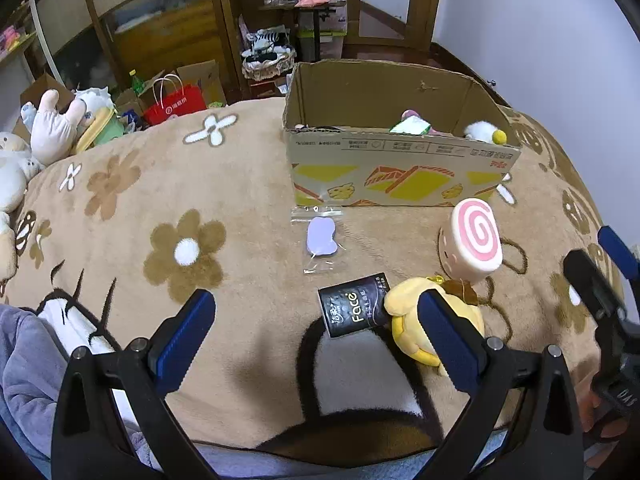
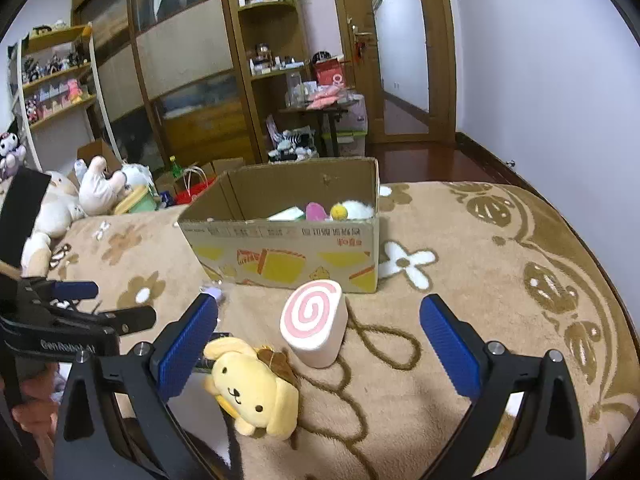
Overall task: Organize soft objects
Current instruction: 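Move both tools back toward the yellow dog plush and black tissue pack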
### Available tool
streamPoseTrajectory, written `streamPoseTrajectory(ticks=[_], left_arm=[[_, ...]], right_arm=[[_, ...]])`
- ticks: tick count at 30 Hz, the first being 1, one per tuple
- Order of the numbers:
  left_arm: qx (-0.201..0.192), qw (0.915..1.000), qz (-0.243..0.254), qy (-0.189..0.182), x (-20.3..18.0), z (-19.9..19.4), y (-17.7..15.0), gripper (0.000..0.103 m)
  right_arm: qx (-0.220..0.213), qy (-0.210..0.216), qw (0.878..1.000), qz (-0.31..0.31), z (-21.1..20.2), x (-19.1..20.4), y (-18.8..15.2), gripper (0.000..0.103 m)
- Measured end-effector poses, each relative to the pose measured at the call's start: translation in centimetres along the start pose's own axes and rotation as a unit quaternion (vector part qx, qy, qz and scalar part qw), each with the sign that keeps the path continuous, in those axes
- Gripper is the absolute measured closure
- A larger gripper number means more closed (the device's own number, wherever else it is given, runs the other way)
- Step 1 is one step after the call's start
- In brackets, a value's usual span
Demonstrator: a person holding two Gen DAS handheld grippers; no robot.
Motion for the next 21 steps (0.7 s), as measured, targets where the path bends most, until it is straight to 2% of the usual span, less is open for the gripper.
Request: streamPoseTrajectory(ticks=[10,21], left_arm=[[0.033,0.9985,-0.034,-0.028,0.5,2.5,0.0,0.003],[0.069,0.9958,-0.046,-0.04,0.2,5.6,-0.7,0.003]], right_arm=[[0.05,0.007,0.998,-0.025,2.6,1.7,-1.9,0.0],[0.105,0.017,0.992,-0.062,5.6,4.0,-4.2,0.0]])
Point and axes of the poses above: each gripper's, at about its wrist camera, not at the fingertips, and z roughly the way its jaws point, x to its left, y to its top, the point moved 10 cm from there along z, roughly the way its jaws point, and after that the axes turned 3 degrees about -y, right-handed, at the moved point
